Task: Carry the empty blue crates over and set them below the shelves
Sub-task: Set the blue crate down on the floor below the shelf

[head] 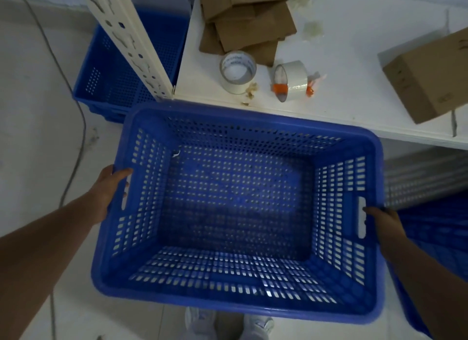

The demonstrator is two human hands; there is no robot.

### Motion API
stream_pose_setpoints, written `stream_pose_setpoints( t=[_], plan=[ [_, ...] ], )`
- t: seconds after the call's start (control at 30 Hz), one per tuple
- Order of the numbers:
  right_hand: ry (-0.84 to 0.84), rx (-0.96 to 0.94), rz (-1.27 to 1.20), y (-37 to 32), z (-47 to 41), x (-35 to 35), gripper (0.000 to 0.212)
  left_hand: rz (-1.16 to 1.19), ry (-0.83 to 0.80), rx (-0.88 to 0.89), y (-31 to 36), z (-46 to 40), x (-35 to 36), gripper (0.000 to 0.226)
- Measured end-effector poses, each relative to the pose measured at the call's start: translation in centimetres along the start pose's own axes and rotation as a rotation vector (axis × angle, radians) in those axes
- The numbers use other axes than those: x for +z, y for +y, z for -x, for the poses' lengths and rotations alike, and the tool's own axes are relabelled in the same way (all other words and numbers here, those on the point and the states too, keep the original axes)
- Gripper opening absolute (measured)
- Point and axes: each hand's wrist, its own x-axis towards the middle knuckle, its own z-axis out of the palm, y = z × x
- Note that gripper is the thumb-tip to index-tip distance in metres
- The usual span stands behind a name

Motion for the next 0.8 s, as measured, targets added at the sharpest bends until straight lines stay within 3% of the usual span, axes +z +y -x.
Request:
stream_pose_setpoints(
  t=[0.07,0.13,0.23,0.3,0.37,0.47,0.53,0.63,0.8],
  plan=[
    [0.009,0.006,0.021,-0.1,-0.2,-0.1,0.059,-0.006,-0.023,0.001,0.5,0.0,0.2,0.064],
    [0.015,0.009,0.074,0.1,-0.4,-0.2,0.062,-0.001,-0.065,-0.014,0.7,-0.1,0.1,0.074],
    [0.069,0.022,0.260,-0.2,0.9,0.0,0.067,-0.022,0.038,-0.014,1.6,1.5,1.5,0.086],
    [0.092,0.010,0.490,-0.6,2.5,-0.1,0.069,-0.299,0.215,-0.003,2.5,3.4,3.4,0.077],
    [0.083,-0.043,0.679,-1.5,4.5,-0.4,0.068,-0.610,0.256,0.045,3.5,5.1,5.2,0.061],
    [-0.010,-0.181,0.832,-2.7,7.6,-1.4,0.062,-0.936,0.018,0.238,6.2,9.0,7.9,0.017],
    [-0.049,-0.311,0.971,-3.4,9.6,-2.9,0.057,-1.290,-0.142,0.403,8.3,12.1,9.9,0.018],
    [-0.070,-0.395,1.067,-4.6,11.8,-6.6,0.056,-1.664,-0.226,0.649,11.7,16.8,13.4,0.044],
    [-0.025,-0.323,0.817,-3.9,12.8,-14.2,0.046,-1.671,-0.239,0.777,15.4,23.1,19.9,0.044]
  ],
)
